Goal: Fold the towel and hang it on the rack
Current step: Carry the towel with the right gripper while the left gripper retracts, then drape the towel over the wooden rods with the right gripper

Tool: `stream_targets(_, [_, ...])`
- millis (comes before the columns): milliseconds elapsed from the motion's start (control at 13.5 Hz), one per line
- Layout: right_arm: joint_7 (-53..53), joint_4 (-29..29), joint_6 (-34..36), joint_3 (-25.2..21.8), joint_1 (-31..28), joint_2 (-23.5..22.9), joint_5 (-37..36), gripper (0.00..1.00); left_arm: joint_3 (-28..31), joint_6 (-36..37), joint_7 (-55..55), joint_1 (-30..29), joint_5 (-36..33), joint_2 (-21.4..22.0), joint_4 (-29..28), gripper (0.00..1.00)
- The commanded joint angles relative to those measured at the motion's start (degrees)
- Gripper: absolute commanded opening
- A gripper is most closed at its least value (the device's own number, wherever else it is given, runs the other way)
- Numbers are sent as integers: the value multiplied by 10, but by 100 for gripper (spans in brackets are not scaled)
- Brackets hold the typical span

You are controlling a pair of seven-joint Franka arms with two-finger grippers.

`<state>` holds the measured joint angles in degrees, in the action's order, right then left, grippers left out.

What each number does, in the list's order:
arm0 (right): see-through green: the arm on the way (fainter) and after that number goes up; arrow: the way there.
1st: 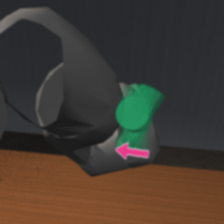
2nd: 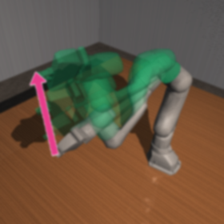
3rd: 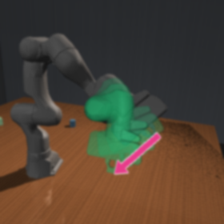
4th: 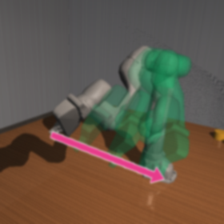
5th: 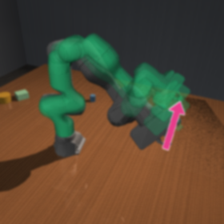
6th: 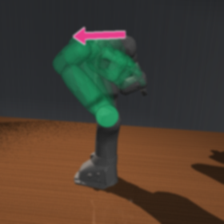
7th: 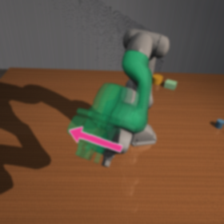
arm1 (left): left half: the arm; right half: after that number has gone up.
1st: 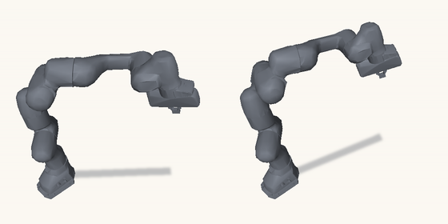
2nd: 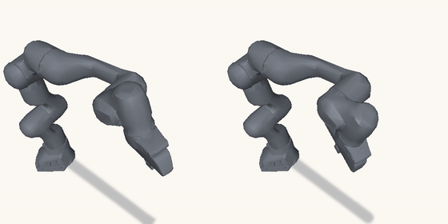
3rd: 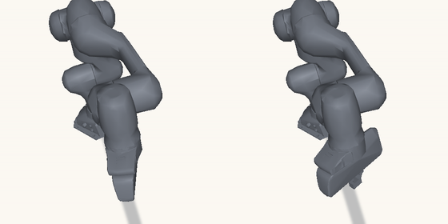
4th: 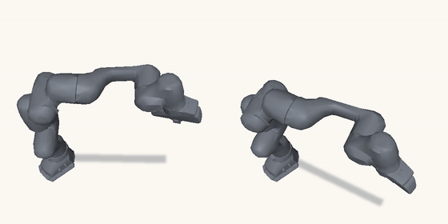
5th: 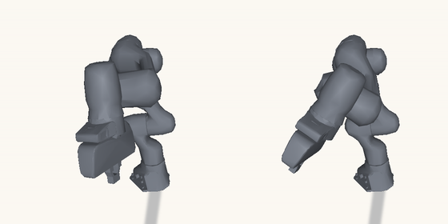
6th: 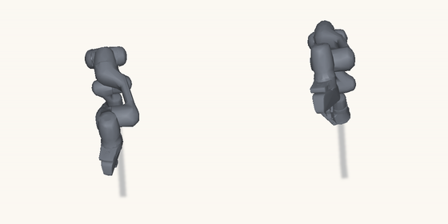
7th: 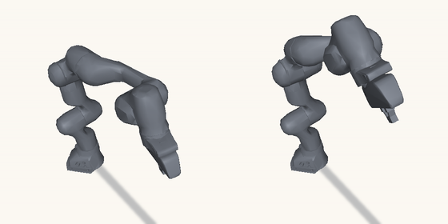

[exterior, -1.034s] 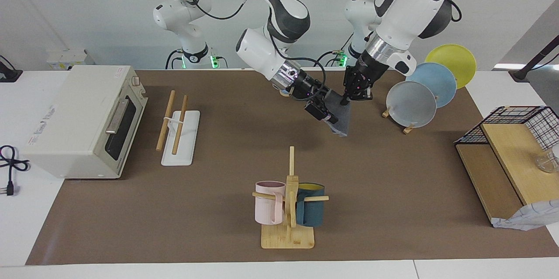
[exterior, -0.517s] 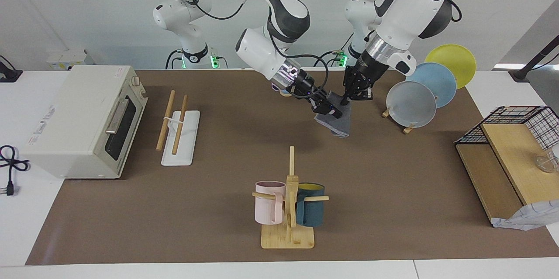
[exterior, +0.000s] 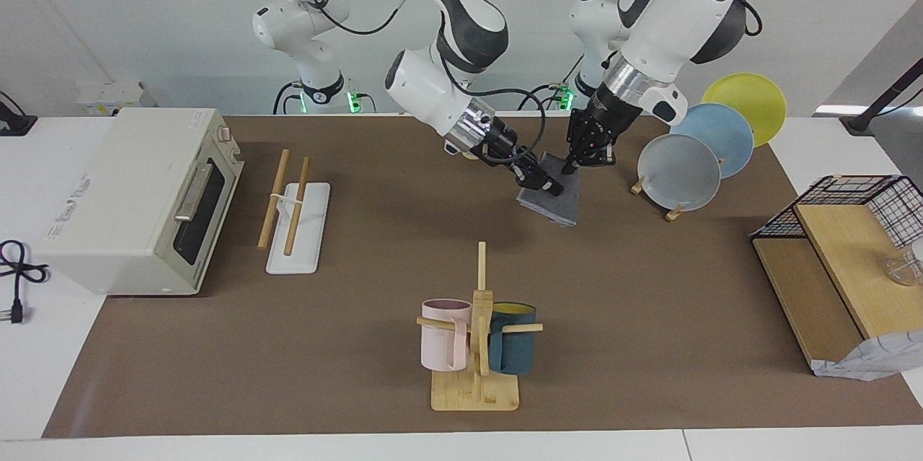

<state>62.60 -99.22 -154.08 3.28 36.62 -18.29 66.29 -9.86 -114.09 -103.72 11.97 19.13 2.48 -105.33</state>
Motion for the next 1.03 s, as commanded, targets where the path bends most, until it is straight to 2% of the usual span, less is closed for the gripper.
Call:
stream_targets(0, [-15, -4, 91, 1, -45, 19, -126, 0, 7, 3, 108, 0, 2, 16, -14, 100])
stream_targets(148, [-20, -5, 209, 1, -96, 42, -258, 0, 12, 11, 224, -17, 0, 16, -16, 100])
stream_targets(222, [-37, -6, 251, 1, -119, 53, -294, 0, 12, 19, 285, -37, 0, 16, -16, 100])
stream_targets(443, [-98, -66, 312, 1, -176, 94, -309, 0, 12, 30, 499, -97, -1, 16, -16, 100])
stream_targets(665, [-170, -133, 351, 1, -246, 127, -324, 0, 12, 60, 686, -137, -53, 16, -11, 100])
stream_targets(739, [-200, -149, 353, 1, -266, 141, -349, 0, 12, 67, 739, -142, -83, 14, -6, 100])
stream_targets(961, [-293, -154, 432, 1, -331, 174, -455, 0, 13, 116, 880, -143, -154, 2, 28, 100])
